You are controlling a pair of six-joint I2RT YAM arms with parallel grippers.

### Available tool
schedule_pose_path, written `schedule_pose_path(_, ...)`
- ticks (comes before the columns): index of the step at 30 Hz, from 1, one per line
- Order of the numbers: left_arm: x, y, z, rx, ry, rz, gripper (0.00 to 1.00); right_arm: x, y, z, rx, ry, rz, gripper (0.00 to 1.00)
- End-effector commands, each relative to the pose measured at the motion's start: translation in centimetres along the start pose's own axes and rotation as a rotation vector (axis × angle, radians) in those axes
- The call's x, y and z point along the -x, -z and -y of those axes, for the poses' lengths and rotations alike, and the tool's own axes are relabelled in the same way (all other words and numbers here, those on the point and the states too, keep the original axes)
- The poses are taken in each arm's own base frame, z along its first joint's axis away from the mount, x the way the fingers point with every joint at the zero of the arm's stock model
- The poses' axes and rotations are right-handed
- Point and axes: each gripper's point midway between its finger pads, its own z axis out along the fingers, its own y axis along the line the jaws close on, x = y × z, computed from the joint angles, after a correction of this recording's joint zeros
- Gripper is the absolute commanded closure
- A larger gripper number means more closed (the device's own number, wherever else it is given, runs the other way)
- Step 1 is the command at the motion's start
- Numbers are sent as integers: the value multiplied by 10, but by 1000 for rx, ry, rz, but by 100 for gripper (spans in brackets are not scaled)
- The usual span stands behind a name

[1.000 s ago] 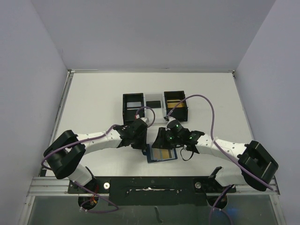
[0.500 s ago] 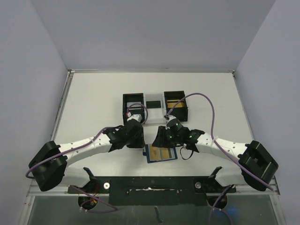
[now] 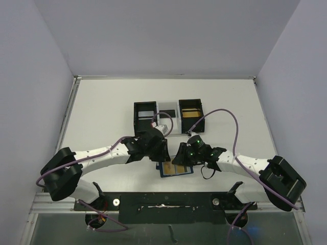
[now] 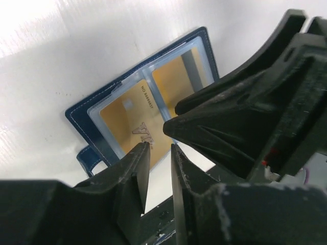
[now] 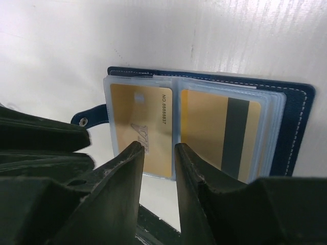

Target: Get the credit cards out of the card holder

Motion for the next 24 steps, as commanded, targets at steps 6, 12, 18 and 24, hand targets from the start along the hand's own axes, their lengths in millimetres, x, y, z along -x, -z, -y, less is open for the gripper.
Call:
schedule_pose_path(6,-17,-25,-13,56,-12,-66,87,12,-5,-16,78,-19,43,69)
schedule_pose_path(12,-33,-37,-42,173,-43,-121,92,3,-12,0,22,-43,15,71)
schedule_pose_path(18,-41,-37,-66,288,-44,-134,97,-3,-12,10,9,-83,23,72)
schedule_pose_path(24,-45,-36,-66,267,-44,-139,97,-6,-11,-9,131,-77,2,77)
